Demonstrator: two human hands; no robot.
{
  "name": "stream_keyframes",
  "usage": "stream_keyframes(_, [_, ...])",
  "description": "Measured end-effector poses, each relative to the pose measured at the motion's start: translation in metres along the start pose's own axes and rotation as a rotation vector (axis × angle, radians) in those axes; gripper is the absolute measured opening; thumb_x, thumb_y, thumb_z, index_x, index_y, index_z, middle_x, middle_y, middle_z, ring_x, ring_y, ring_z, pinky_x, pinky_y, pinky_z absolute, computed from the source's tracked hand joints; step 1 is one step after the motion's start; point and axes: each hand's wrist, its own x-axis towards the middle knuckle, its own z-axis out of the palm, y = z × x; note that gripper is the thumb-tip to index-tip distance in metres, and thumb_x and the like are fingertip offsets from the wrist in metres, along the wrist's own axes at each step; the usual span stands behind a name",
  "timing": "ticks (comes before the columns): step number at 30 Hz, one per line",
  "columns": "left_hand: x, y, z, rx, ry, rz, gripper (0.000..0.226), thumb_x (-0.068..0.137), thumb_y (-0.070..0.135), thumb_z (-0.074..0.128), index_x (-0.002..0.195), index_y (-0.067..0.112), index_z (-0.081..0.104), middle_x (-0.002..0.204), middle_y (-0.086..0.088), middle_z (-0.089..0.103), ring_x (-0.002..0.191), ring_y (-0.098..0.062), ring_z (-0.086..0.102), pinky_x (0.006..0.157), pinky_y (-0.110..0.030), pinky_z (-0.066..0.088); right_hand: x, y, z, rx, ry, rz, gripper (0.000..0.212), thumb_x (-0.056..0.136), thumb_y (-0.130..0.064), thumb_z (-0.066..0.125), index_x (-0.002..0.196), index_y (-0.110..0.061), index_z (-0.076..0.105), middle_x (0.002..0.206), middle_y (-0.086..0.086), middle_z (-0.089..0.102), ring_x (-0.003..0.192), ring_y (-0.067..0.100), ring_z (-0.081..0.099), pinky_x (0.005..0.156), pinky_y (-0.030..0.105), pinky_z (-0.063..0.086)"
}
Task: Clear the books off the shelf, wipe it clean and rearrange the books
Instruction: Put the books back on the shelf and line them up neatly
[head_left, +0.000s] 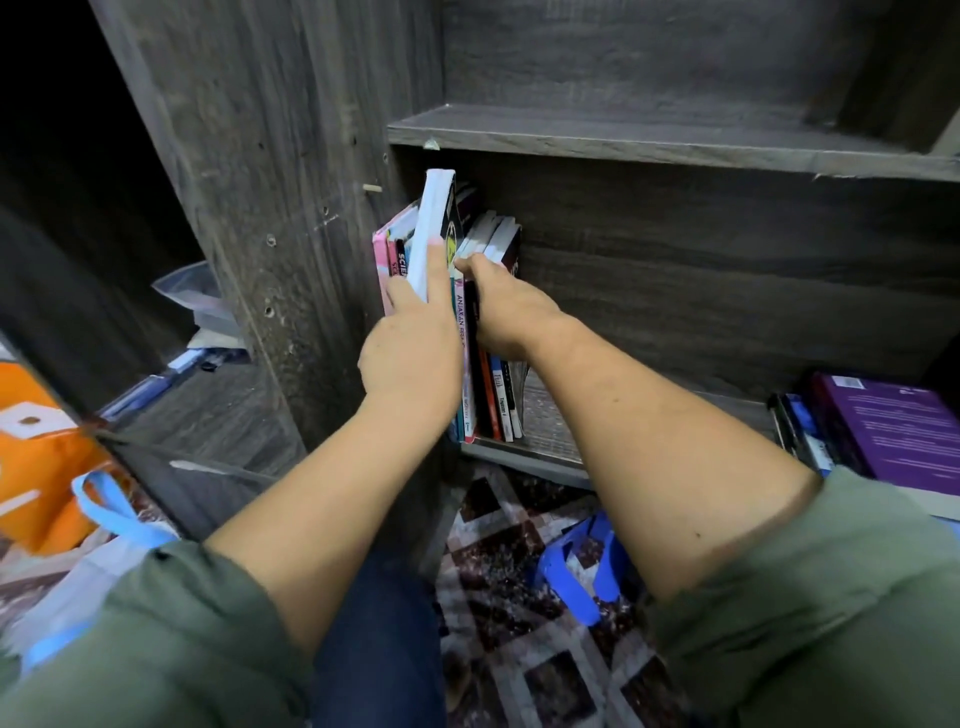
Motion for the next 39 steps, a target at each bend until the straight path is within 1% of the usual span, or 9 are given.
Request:
stream_keyframes(8, [-0.026,-0.013,0.0,-0.079,-0.082,-0.039,0.092,0.089,0.01,0.054,0.151,0.034,-0.01,0.114,-0.015,0.039,0.067,-0.027,0.04,0.06,-0.039,0.036,-0.002,-0.005,-0.003,-0.023,0.008,0.011,0.059,0.085,-0.021,0.054,0.138,-0.036,0.031,0.135,0.003,0.045,0.112,0.027,0.056,0.088,0.04,0.045])
stream_keyframes(14, [-0.025,-0.013,0.005,-0.164,-0.061,-0.099,0.091,0.095,0.011,0.052,0.149,0.038,-0.015,0.096,-0.012,0.039,0.088,-0.041,0.058,0.063,-0.042,0.036,-0.003,-0.007,-0.001,-0.021,0.001,0.018,0.063,0.085,-0.023,0.056,0.141,-0.036,0.029,0.14,0.003,0.043,0.116,0.027,0.054,0.091,0.041,0.045])
stream_keyframes(21, [-0.026,-0.033,-0.004,-0.207,-0.071,-0.03,0.093,0.093,0.012,0.053,0.146,0.049,-0.014,0.094,-0.009,0.044,0.084,-0.039,0.056,0.065,-0.039,0.036,-0.002,-0.012,-0.009,-0.037,-0.016,0.004,0.061,0.087,-0.027,0.059,0.141,-0.026,0.032,0.14,0.003,0.046,0.121,0.025,0.051,0.094,0.038,0.043])
stream_keyframes(24, [-0.032,-0.037,-0.019,-0.141,-0.142,-0.03,0.095,0.09,0.012,0.057,0.148,0.049,-0.007,0.088,-0.006,0.041,0.079,-0.034,0.049,0.066,-0.038,0.036,-0.002,-0.018,-0.015,-0.045,-0.041,0.005,0.076,0.086,-0.02,0.056,0.151,-0.027,0.018,0.148,0.006,0.041,0.124,0.029,0.051,0.096,0.036,0.042])
stream_keyframes(26, [-0.039,-0.04,-0.03,-0.12,-0.165,-0.039,0.094,0.088,0.011,0.057,0.148,0.05,-0.003,0.085,-0.007,0.042,0.075,-0.031,0.043,0.065,-0.037,0.038,-0.001,-0.023,-0.016,-0.04,-0.077,-0.009,0.093,0.084,-0.011,0.053,0.153,-0.037,-0.003,0.146,0.01,0.042,0.112,0.03,0.056,0.087,0.033,0.044])
stream_keyframes(28, [-0.046,-0.045,-0.036,-0.103,-0.147,-0.011,0.094,0.087,0.009,0.057,0.148,0.051,-0.001,0.081,-0.006,0.041,0.072,-0.03,0.043,0.064,-0.037,0.038,0.0,-0.03,-0.014,-0.026,-0.117,-0.038,0.098,0.083,-0.007,0.051,0.15,-0.042,-0.01,0.139,0.013,0.048,0.101,0.029,0.058,0.084,0.034,0.046])
stream_keyframes(31, [-0.056,-0.05,-0.042,-0.059,-0.152,0.012,0.094,0.086,0.008,0.057,0.148,0.05,0.0,0.079,-0.006,0.038,0.073,-0.032,0.046,0.062,-0.037,0.038,0.002,-0.037,-0.007,0.03,-0.134,-0.067,0.095,0.082,-0.011,0.052,0.149,-0.048,-0.005,0.143,0.012,0.044,0.12,0.033,0.053,0.103,0.039,0.042])
stream_keyframes(33, [-0.059,-0.054,-0.042,-0.045,-0.168,-0.002,0.091,0.086,0.01,0.056,0.149,0.049,0.002,0.079,-0.005,0.037,0.073,-0.031,0.043,0.063,-0.037,0.038,0.003,-0.038,-0.002,0.076,-0.124,-0.07,0.092,0.082,-0.012,0.053,0.149,-0.049,0.001,0.142,0.012,0.044,0.122,0.033,0.052,0.105,0.04,0.04])
stream_keyframes(39, [-0.058,-0.059,-0.043,-0.055,-0.166,-0.008,0.089,0.087,0.014,0.059,0.151,0.046,0.005,0.087,-0.008,0.044,0.09,-0.039,0.058,0.065,-0.036,0.038,-0.003,-0.03,-0.006,0.145,0.043,-0.068,0.065,0.087,-0.021,0.049,0.145,-0.033,0.023,0.131,0.014,0.053,0.109,0.034,0.056,0.082,0.03,0.037])
